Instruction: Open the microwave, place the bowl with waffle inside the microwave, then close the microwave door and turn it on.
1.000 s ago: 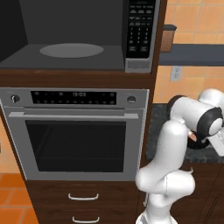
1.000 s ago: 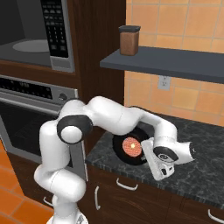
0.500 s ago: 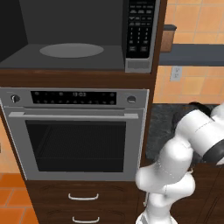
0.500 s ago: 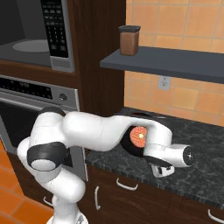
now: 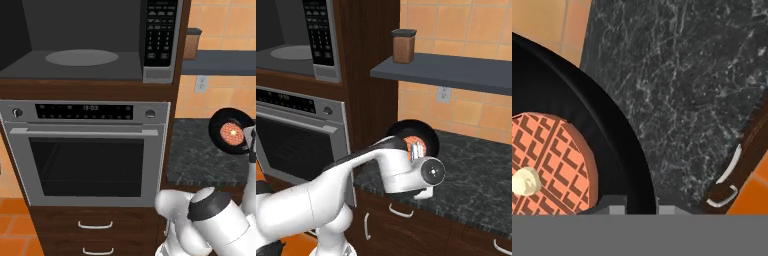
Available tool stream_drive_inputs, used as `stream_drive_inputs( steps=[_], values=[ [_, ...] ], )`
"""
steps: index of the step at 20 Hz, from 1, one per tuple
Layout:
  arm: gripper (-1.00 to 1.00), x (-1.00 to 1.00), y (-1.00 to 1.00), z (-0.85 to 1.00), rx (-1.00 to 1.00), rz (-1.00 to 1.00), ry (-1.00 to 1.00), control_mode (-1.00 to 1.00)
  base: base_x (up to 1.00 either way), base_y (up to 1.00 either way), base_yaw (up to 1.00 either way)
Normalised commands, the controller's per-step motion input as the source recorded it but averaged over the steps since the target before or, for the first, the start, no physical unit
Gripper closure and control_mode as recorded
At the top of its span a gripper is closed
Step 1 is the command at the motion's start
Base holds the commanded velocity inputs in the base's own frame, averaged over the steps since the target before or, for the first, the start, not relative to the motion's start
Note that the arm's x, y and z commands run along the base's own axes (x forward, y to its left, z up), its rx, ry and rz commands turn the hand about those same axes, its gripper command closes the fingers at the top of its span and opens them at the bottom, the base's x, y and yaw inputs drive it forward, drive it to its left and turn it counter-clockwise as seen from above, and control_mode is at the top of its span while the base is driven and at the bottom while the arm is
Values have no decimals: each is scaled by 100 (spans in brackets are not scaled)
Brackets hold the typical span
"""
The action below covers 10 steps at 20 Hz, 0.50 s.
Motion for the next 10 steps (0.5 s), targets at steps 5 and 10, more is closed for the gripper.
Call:
stream_drive_inputs(
  steps=[5, 10],
  values=[
    [100, -90, 55, 50, -8, -8, 4, -100, 0, 0, 0],
    [100, -87, 38, 36, 0, 11, -2, -100, 0, 0, 0]
  ],
)
